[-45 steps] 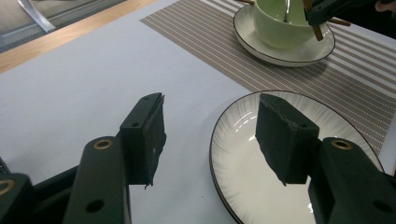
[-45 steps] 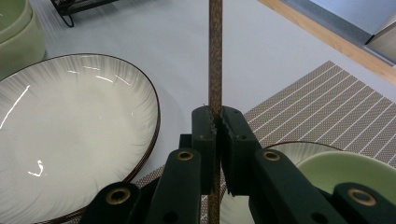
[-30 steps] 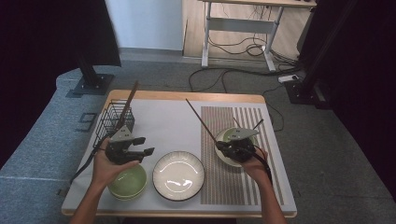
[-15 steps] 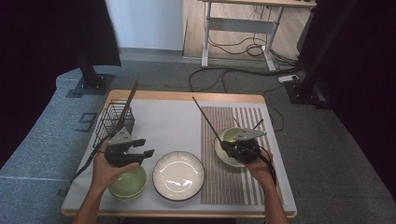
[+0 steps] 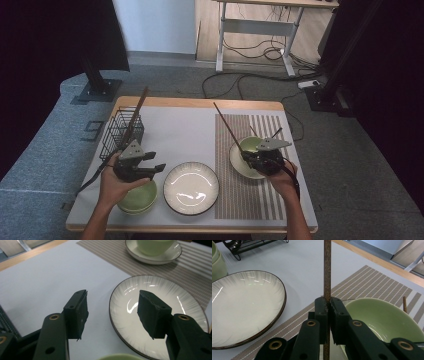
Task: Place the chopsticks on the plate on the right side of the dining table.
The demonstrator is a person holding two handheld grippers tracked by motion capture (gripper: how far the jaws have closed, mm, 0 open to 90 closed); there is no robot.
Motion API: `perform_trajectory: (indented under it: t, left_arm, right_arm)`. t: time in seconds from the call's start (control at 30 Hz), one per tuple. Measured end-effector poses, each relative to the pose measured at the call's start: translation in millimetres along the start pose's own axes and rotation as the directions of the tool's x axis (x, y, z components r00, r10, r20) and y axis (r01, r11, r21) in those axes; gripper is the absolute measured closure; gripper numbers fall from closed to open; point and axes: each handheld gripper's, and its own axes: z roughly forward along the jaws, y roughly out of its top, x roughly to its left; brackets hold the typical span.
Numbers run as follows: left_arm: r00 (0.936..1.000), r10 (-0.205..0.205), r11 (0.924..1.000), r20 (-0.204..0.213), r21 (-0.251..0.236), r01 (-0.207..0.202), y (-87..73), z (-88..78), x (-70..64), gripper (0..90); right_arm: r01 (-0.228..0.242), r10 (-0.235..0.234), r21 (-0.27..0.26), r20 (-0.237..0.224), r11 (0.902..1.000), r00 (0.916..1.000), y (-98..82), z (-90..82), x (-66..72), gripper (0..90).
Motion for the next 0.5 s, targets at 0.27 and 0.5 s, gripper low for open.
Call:
perform_trajectory:
  t: [0.27, 0.5]
  left_arm:
    - [0.9999, -0.006, 0.9997, 0.010, -0.023, 0.006, -1.3, -6.2, -2.7, 41.8]
    - [0.9994, -0.018, 0.9992, 0.028, -0.035, 0.019, -0.6, -11.0, -3.2, 41.6]
  right_arm:
    - [-0.020, 0.021, -0.014, 0.017, 0.9997, 0.9997, -1.7, -8.5, -5.4, 85.0]
    - [-0.033, 0.034, -0.019, 0.037, 0.9993, 0.9988, -6.7, -15.9, -11.7, 85.0]
